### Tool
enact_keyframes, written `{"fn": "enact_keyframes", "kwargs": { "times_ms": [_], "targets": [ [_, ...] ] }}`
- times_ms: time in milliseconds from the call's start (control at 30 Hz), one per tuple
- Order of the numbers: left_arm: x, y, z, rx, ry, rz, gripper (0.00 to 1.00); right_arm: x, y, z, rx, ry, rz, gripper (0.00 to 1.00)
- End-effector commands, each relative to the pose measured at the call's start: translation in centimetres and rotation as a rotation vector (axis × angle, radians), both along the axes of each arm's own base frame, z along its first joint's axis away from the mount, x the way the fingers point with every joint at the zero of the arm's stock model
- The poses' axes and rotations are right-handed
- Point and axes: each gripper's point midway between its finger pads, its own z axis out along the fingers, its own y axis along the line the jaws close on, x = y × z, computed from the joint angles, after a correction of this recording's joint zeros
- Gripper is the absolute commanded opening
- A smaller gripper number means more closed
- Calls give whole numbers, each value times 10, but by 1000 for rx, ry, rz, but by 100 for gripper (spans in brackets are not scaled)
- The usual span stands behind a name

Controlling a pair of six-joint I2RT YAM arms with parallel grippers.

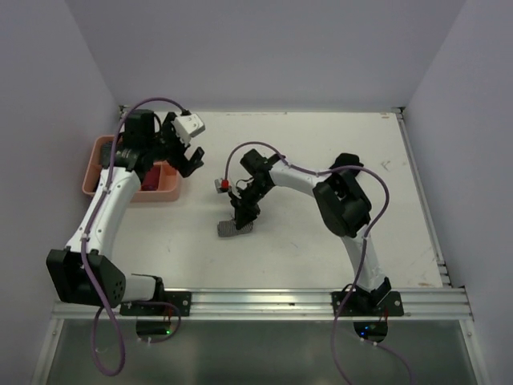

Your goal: Roll the underwear

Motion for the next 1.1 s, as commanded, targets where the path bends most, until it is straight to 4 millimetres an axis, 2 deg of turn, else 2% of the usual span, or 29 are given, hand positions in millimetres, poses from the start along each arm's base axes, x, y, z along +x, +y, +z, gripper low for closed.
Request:
{"fn": "enact_keyframes", "kwargs": {
  "times_ms": [0,33,67,133,200,233,267,300,333,367,433,467,567,633,667,733,767,900,1067],
  "targets": [
    [21,14,17,-24,-73,162,100,-31,-39,-51,-242,238,-36,0],
    [16,10,19,1,-74,98,100,-27,-36,-55,-241,253,-40,0],
    [0,5,1,14,20,42,100,-26,-38,-55,-249,276,-51,0],
    [-32,-13,-14,18,105,-161,100,-20,-33,-54,-241,288,-58,0],
    [-48,-20,-28,41,143,-189,100,-20,-35,-59,-259,319,-66,0],
    [-56,-29,-29,32,121,-216,100,-18,-32,-59,-254,321,-68,0],
    [-66,-28,-35,41,47,-204,100,-19,-33,-62,-262,343,-74,0],
    [-69,-26,-39,73,-5,-179,100,-19,-32,-63,-263,346,-75,0],
    [-80,-31,-38,155,-103,-169,99,-18,-32,-63,-263,351,-78,0],
    [-92,-38,-63,195,-117,-201,98,-17,-32,-66,-268,363,-84,0],
    [-115,-50,-77,269,-171,-275,87,-17,-33,-69,-273,377,-89,0],
    [-124,-49,-99,302,-154,-292,83,-17,-33,-70,-273,384,-94,0],
    [-134,-60,-118,363,-193,-328,74,-16,-34,-75,-279,409,-109,0],
    [-144,-68,-137,394,-173,-372,74,-14,-34,-77,-276,421,-117,0],
    [-142,-75,-137,383,-194,-372,75,-13,-34,-77,-275,432,-124,0],
    [-151,-83,-155,408,-173,-406,76,-11,-34,-78,-271,438,-130,0],
    [-149,-92,-153,390,-207,-406,77,-10,-34,-78,-271,441,-133,0],
    [-153,-109,-169,416,-203,-449,72,-9,-35,-79,-274,434,-134,0],
    [-144,-112,-180,458,-235,-437,70,-11,-37,-82,-279,442,-130,0]
  ]
}}
